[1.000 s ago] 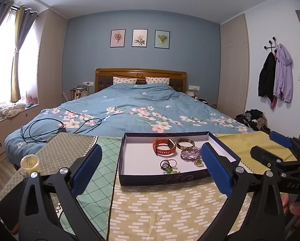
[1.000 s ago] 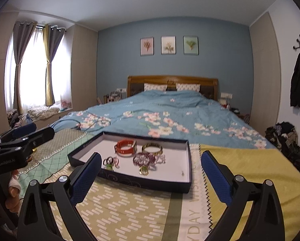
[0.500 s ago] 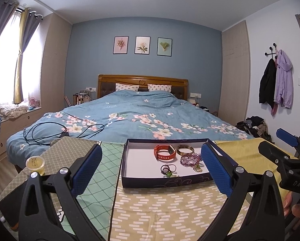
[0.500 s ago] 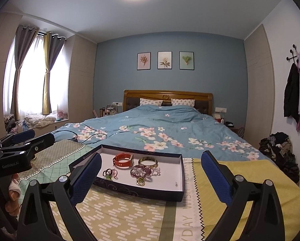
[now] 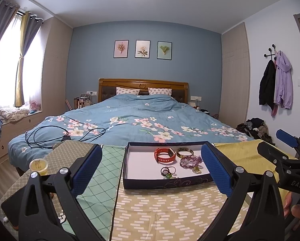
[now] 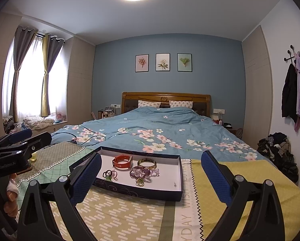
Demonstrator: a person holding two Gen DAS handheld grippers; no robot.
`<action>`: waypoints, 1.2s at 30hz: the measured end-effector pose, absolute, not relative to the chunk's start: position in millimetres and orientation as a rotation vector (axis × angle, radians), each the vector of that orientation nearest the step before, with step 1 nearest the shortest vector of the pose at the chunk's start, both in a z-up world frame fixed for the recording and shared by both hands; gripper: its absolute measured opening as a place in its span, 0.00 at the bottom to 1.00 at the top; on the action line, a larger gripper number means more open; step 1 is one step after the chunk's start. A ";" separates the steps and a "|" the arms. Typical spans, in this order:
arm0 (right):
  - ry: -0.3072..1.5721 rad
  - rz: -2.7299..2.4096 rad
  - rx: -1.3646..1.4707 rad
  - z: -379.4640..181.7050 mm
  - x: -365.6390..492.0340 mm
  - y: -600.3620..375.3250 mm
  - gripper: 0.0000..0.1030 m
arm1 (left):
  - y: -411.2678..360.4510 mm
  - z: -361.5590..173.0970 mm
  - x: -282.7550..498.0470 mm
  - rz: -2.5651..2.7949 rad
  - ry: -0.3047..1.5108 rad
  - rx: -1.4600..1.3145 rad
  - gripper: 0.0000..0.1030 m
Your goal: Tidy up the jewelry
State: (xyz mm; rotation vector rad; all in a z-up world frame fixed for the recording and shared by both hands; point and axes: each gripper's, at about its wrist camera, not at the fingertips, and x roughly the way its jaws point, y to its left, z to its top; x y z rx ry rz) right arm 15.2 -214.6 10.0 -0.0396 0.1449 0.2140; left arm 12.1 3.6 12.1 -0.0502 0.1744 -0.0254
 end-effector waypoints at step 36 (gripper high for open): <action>0.109 0.211 -0.006 25.7 18.5 -211.3 0.93 | 2.8 25.1 30.4 -0.026 0.198 -0.057 0.94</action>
